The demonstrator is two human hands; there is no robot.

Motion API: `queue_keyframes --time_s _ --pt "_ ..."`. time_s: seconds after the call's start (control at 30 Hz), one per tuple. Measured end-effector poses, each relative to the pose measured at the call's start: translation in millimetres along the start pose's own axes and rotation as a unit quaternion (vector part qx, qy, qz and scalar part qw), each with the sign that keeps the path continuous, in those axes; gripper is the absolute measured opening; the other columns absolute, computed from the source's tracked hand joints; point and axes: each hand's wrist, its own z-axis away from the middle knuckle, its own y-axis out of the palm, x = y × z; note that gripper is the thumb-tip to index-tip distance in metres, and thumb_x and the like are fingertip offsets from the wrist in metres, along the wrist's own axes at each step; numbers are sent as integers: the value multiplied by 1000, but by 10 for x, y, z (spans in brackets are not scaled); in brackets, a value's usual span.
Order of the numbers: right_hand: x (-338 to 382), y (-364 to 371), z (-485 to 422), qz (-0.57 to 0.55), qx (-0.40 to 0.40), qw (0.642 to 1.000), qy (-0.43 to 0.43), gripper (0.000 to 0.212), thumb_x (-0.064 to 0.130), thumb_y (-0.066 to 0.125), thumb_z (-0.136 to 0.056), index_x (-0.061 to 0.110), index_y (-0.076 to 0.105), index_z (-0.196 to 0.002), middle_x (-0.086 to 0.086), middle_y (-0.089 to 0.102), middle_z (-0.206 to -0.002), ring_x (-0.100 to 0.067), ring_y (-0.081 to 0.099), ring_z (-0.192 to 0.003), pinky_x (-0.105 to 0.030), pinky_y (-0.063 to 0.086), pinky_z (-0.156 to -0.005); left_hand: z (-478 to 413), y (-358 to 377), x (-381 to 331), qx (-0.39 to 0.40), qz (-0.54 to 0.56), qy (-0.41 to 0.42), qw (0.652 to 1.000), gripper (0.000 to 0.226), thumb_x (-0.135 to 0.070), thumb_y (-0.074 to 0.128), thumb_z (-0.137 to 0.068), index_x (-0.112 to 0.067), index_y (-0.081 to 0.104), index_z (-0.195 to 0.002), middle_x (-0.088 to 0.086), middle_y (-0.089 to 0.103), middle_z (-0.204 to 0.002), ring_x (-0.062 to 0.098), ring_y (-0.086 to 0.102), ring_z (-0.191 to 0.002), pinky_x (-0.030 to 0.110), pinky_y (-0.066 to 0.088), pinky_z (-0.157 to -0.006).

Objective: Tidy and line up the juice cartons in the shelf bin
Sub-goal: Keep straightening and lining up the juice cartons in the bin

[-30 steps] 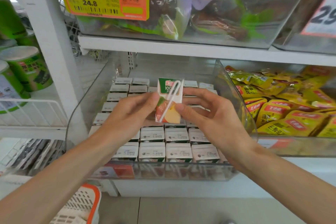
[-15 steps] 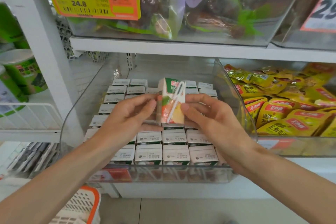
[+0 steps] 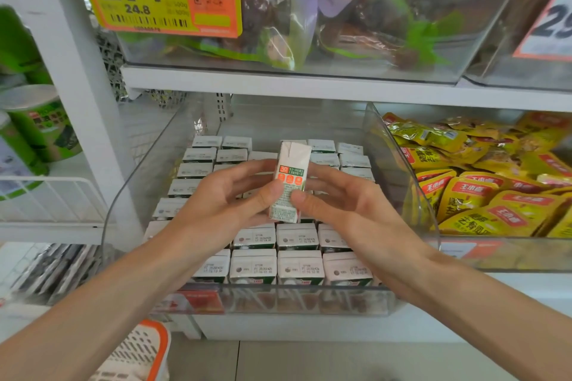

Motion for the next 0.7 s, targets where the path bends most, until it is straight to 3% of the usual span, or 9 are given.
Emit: queue_keyframes --time_s 0.13,0.27,0.37,0.5,0.7 --pt "-48 -2 -11 -15 -13 1000 -8 40 21 78 -94 24 67 -133 7 78 -122 -8 74 -113 -19 56 -96 6 4 -8 -15 25 -14 999 55 -47 80 -74 -35 67 -127 -11 77 -120 9 75 -110 18 59 -83" --pt "-64 1 -33 37 -52 998 -20 27 26 74 -97 25 69 -124 6 71 -124 -11 74 -107 -27 59 -90 -6 2 -8 -31 85 -42 995 66 -33 87 -70 -19 59 -128 4 80 -114 27 79 -100 28 64 -79" --pt "-63 5 -41 53 -51 997 -39 20 23 72 -99 24 71 -118 0 73 -114 -16 74 -100 -26 59 -84 -2 7 -21 -40 100 -46 993 68 -30 87 -69 -16 56 -129 7 80 -113 30 79 -98 30 64 -77" --pt "-76 -18 -33 40 -53 997 -44 17 18 69 -101 21 72 -118 3 78 -109 -13 75 -99 -23 58 -82 -2 -18 -16 -9 127 -47 991 47 -24 72 -88 -17 58 -132 10 79 -116 30 78 -103 34 64 -82" --pt "-54 -1 -28 21 -58 998 -27 24 29 78 -92 23 75 -116 2 79 -110 -14 77 -99 -25 60 -89 -16 -8 16 -21 80 -23 996 50 -23 74 -83 -23 64 -132 0 78 -118 22 78 -105 29 63 -83"
